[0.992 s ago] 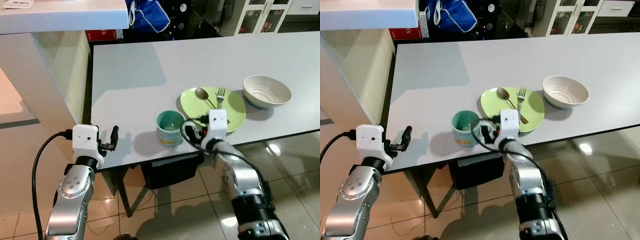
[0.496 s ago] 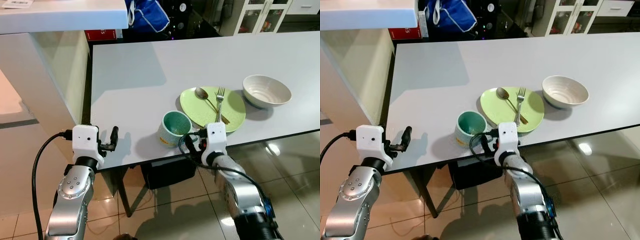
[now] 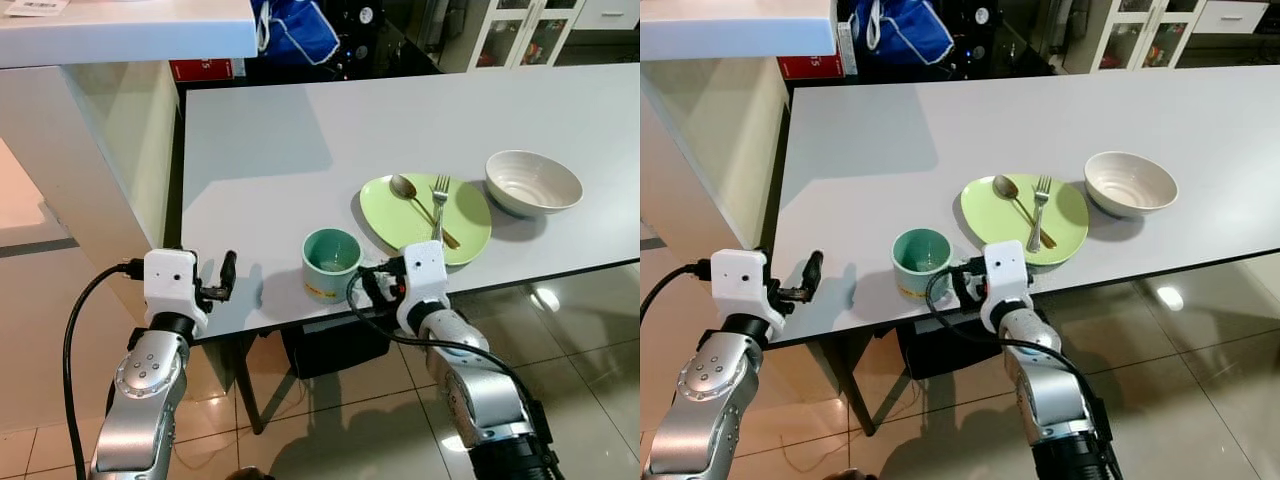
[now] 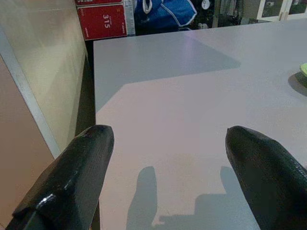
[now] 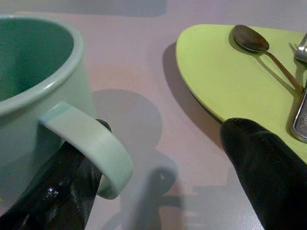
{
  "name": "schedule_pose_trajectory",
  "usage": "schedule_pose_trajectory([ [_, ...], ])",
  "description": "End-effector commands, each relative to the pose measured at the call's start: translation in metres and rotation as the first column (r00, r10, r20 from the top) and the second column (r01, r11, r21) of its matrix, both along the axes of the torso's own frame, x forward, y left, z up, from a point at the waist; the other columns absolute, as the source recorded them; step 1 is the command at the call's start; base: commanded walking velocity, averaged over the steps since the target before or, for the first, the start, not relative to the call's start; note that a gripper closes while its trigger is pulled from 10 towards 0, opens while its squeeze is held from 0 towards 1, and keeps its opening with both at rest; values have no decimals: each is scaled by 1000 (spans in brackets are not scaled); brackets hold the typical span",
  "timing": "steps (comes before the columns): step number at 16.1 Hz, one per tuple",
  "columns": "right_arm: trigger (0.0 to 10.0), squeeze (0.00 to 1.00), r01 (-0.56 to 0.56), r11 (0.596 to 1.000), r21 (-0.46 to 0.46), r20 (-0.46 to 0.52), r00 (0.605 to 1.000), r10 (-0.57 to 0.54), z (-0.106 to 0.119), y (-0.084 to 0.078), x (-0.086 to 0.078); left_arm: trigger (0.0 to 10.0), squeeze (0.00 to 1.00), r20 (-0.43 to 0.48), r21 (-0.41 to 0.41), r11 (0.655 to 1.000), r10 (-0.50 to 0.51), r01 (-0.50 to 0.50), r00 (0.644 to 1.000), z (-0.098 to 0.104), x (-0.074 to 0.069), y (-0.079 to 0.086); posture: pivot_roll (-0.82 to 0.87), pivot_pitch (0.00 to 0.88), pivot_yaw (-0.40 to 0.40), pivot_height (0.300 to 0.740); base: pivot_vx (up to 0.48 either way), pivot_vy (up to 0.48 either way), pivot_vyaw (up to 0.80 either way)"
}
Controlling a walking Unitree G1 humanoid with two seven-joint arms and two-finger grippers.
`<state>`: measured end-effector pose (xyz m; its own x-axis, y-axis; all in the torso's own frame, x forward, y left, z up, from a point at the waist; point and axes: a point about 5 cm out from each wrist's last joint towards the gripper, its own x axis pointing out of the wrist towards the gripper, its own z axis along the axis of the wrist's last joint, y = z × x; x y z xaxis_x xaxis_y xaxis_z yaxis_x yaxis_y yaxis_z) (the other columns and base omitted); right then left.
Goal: Setting the table
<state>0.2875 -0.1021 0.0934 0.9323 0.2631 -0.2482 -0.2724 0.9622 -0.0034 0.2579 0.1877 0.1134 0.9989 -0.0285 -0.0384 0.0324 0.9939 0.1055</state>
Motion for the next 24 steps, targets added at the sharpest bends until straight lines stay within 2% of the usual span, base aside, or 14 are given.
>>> schedule_pose_trajectory([
  [1, 10000, 0, 0, 1000, -15, 30, 1000, 0, 6, 0, 2, 10000, 0, 0, 9, 1000, 8, -8, 1000, 0, 0, 1, 95, 17, -16, 740, 0, 0, 0],
  [6, 10000, 0, 7, 999, -36, 29, 1000, -6, -2, 3, -1, 10000, 0, -4, 6, 1000, 12, -12, 1000, 0, -6, 1, 98, 46, -9, 740, 0, 0, 0],
  [8, 10000, 0, 24, 999, -48, 35, 999, -23, -8, 4, 1, 10000, 0, -26, -5, 1000, 10, -10, 1000, -2, -17, 1, 108, 80, -2, 740, 0, 0, 0],
  [12, 10000, 0, 38, 996, -83, 72, 997, -32, -9, 6, 17, 10000, 0, -38, -7, 1000, 19, -19, 999, -2, -22, 4, 111, 102, -2, 740, 0, 0, 0],
  [16, 10000, 0, 63, 993, -97, 118, 992, -52, -4, 9, 42, 10000, 0, -45, -15, 1000, 18, -18, 999, -2, -23, 0, 117, 99, -7, 740, 0, 0, 0],
  [24, 10000, 0, 94, 988, -121, 144, 987, -76, -5, 16, 62, 10000, 0, -52, -17, 1000, 16, -17, 999, -3, -22, -2, 111, 101, -3, 740, 0, 0, 0],
])
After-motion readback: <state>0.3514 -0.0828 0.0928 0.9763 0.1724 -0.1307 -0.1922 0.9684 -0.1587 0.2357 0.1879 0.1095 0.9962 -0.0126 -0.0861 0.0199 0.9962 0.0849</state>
